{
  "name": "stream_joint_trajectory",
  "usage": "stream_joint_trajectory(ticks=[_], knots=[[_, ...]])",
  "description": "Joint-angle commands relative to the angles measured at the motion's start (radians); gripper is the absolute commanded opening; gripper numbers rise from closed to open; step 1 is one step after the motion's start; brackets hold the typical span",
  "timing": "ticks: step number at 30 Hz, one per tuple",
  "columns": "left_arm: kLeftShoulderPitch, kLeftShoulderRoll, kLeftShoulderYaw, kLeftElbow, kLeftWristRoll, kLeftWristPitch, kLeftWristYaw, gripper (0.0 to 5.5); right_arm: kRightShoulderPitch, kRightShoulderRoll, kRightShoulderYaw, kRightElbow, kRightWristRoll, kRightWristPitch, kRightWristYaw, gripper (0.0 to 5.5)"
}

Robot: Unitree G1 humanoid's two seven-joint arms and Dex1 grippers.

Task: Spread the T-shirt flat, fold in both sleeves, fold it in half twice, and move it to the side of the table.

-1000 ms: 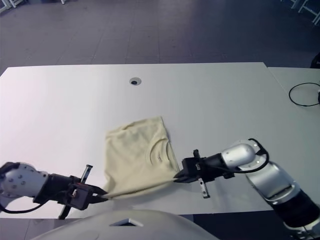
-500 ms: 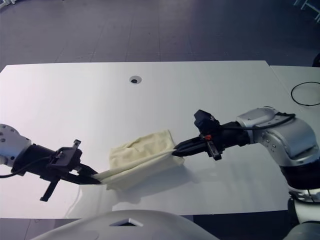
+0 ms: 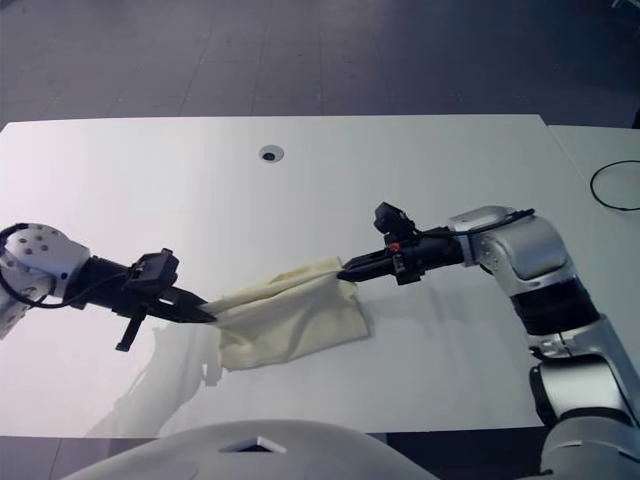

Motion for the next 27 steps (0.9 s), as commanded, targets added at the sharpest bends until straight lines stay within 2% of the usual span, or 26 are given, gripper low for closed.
stream_joint_trajectory(ticks=[1,2,5,8,12,15,19,27], knots=[[-0.041,-0.062,-0.041,0.072,0.088,-0.024,0.022,0.18,-0.029,0.044,0.012,0.088,-0.058,-0.049,-0.002,0.02],[-0.049,-0.08,-0.045,0.086,0.113,-0.03,0.041,0.18,-0.025,0.053,0.014,0.098,-0.075,-0.07,-0.006,0.02],[-0.093,-0.151,-0.037,0.157,0.173,-0.015,0.128,0.87,-0.029,0.105,-0.021,0.168,-0.148,-0.133,-0.123,0.68],[-0.1,-0.187,0.024,0.192,0.181,-0.009,0.201,1.31,-0.039,0.172,-0.125,0.203,-0.191,-0.237,-0.299,1.11],[-0.079,-0.206,0.131,0.159,0.18,0.031,0.317,1.96,0.014,0.214,-0.222,0.038,-0.178,-0.282,-0.417,1.73],[-0.017,-0.206,0.207,0.056,0.149,0.085,0.377,2.54,0.115,0.182,-0.191,-0.194,-0.118,-0.247,-0.356,2.29],[0.065,-0.208,0.234,-0.105,0.072,0.15,0.374,3.18,0.223,0.097,-0.156,-0.407,0.1,-0.046,-0.195,2.91],[0.167,-0.225,0.245,-0.297,-0.121,0.243,0.341,4.36,0.209,0.095,-0.086,-0.303,0.08,-0.018,-0.157,4.04]])
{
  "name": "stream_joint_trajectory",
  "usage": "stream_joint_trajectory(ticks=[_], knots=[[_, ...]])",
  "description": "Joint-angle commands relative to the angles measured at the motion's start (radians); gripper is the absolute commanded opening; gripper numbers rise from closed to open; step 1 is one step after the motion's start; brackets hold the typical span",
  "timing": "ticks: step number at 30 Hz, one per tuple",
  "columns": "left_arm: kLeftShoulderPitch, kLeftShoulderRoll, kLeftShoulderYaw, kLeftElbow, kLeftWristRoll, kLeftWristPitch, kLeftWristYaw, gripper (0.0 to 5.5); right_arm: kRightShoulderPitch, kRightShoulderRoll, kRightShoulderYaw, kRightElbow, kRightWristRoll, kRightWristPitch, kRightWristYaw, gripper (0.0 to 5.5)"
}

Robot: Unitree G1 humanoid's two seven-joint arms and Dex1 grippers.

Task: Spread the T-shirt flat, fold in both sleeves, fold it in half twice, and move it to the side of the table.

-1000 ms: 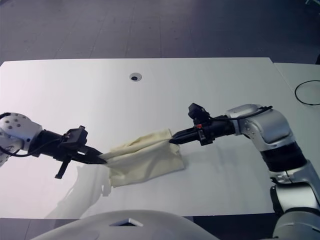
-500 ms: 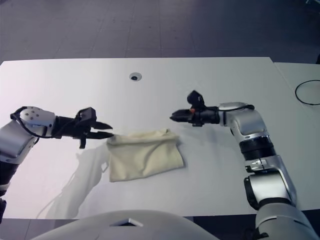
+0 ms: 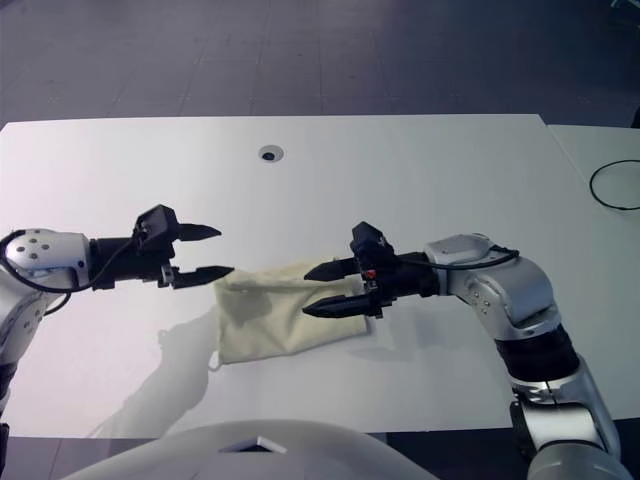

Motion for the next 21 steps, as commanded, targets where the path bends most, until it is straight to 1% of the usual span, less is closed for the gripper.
stream_joint_trajectory(ticks=[1,2,5,7,8,11,15,17,21], knots=[[0.052,-0.003,-0.014,-0.09,-0.088,0.041,-0.026,4.55,-0.02,0.018,0.041,0.051,-0.049,-0.026,-0.008,4.22],[0.069,-0.002,-0.03,-0.111,-0.1,0.041,-0.034,4.65,-0.021,0.025,0.05,0.062,-0.06,-0.034,-0.011,4.32],[0.091,-0.012,-0.108,-0.124,-0.072,0.036,-0.025,5.21,-0.022,0.04,0.069,0.086,-0.087,-0.053,-0.017,4.86],[0.09,-0.019,-0.175,-0.099,-0.016,0.016,-0.014,5.4,-0.024,0.048,0.076,0.097,-0.097,-0.056,-0.016,5.17],[0.088,-0.02,-0.211,-0.083,0.017,0.0,-0.012,5.4,-0.027,0.051,0.079,0.101,-0.099,-0.056,-0.014,5.34],[0.062,-0.063,-0.307,-0.005,0.097,-0.027,0.013,5.4,-0.026,0.049,0.084,0.1,-0.102,-0.055,-0.006,5.39],[0.084,-0.073,-0.38,0.039,0.158,-0.06,0.006,5.4,-0.024,0.032,0.094,0.081,-0.095,-0.047,0.02,5.39],[0.099,-0.067,-0.398,0.05,0.177,-0.074,-0.004,5.4,-0.02,0.024,0.096,0.07,-0.091,-0.042,0.03,5.39],[0.125,-0.066,-0.397,0.049,0.186,-0.085,-0.001,5.4,-0.022,0.017,0.139,0.084,-0.13,-0.065,0.06,5.39]])
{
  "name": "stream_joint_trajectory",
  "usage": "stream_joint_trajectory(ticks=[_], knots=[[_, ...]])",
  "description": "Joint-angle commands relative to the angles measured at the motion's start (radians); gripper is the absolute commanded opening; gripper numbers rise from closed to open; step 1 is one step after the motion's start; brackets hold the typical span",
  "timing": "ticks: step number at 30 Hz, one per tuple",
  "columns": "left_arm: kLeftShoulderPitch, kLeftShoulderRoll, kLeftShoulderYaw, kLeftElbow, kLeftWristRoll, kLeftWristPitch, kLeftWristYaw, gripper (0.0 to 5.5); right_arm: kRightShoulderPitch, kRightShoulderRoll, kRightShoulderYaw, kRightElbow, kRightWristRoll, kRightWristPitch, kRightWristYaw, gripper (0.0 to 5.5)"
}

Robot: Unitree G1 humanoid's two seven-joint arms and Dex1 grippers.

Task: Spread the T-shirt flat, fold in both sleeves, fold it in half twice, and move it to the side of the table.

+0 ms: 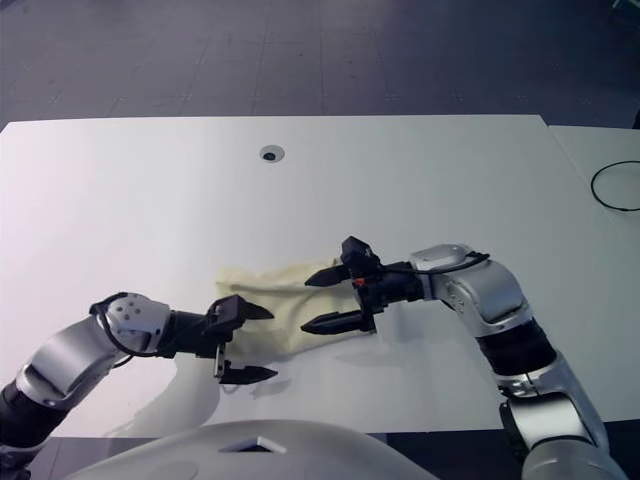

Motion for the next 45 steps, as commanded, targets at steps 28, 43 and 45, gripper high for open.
stream_joint_trajectory(ticks=[28,43,45], knots=[[0.012,0.01,-0.004,0.01,0.045,-0.022,-0.03,5.4,-0.096,0.047,0.024,0.087,-0.136,-0.127,0.007,5.39],[-0.054,-0.023,0.066,-0.006,-0.005,0.016,-0.007,5.4,-0.083,0.157,0.009,0.225,-0.4,-0.561,-0.208,5.39],[-0.053,-0.022,0.061,-0.003,-0.002,0.014,-0.008,5.4,-0.059,0.132,0.044,0.2,-0.452,-0.646,-0.181,5.39]])
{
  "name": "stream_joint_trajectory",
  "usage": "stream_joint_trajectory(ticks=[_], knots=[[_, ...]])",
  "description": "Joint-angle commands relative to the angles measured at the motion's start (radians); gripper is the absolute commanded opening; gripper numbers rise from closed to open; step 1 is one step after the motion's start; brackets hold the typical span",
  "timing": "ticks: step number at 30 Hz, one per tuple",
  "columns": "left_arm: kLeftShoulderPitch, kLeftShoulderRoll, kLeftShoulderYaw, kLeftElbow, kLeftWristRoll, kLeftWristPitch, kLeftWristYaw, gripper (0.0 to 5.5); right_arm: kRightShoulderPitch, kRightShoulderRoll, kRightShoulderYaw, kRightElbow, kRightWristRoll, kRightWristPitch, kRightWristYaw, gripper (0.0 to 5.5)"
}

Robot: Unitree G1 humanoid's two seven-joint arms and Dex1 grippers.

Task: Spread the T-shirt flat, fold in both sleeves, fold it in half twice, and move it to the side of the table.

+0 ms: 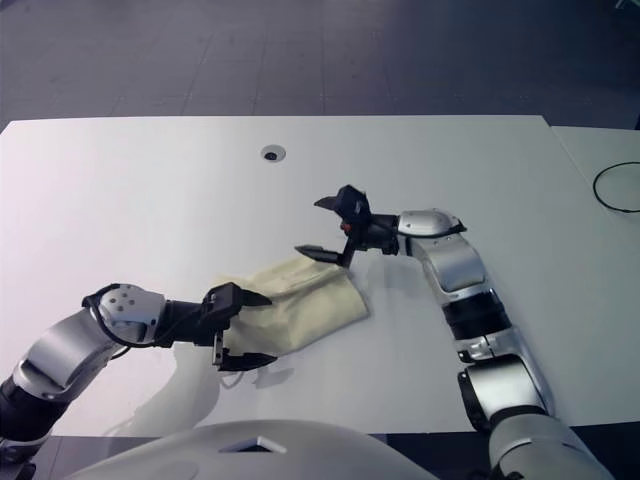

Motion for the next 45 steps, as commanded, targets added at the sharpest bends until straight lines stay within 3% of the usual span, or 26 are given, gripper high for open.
stream_joint_trajectory(ticks=[1,11,20,31,37,40,45], knots=[[-0.006,0.0,-0.001,-0.006,0.005,0.005,0.002,5.4,0.052,-0.051,0.064,-0.056,-0.087,-0.136,0.057,5.39],[0.023,0.005,-0.009,-0.018,0.012,0.004,0.01,5.4,0.033,-0.065,0.119,0.028,-0.239,-0.329,0.07,5.39],[0.042,0.011,-0.028,-0.022,0.025,-0.007,0.01,5.4,-0.021,-0.017,0.098,0.114,-0.284,-0.364,0.013,5.39],[0.048,0.012,-0.042,-0.025,0.03,-0.011,0.009,5.4,-0.074,0.08,0.031,0.205,-0.317,-0.343,-0.191,5.39],[0.043,0.011,-0.027,-0.019,0.025,-0.014,0.013,5.4,-0.066,0.087,0.013,0.165,-0.251,-0.314,-0.145,5.39],[0.011,0.003,0.027,-0.019,-0.012,0.005,0.019,5.4,-0.045,0.083,0.008,0.085,-0.15,-0.271,-0.052,5.39],[-0.058,0.011,0.096,-0.027,-0.07,0.038,0.002,5.4,-0.003,0.073,0.043,0.078,-0.18,-0.301,-0.04,5.39]])
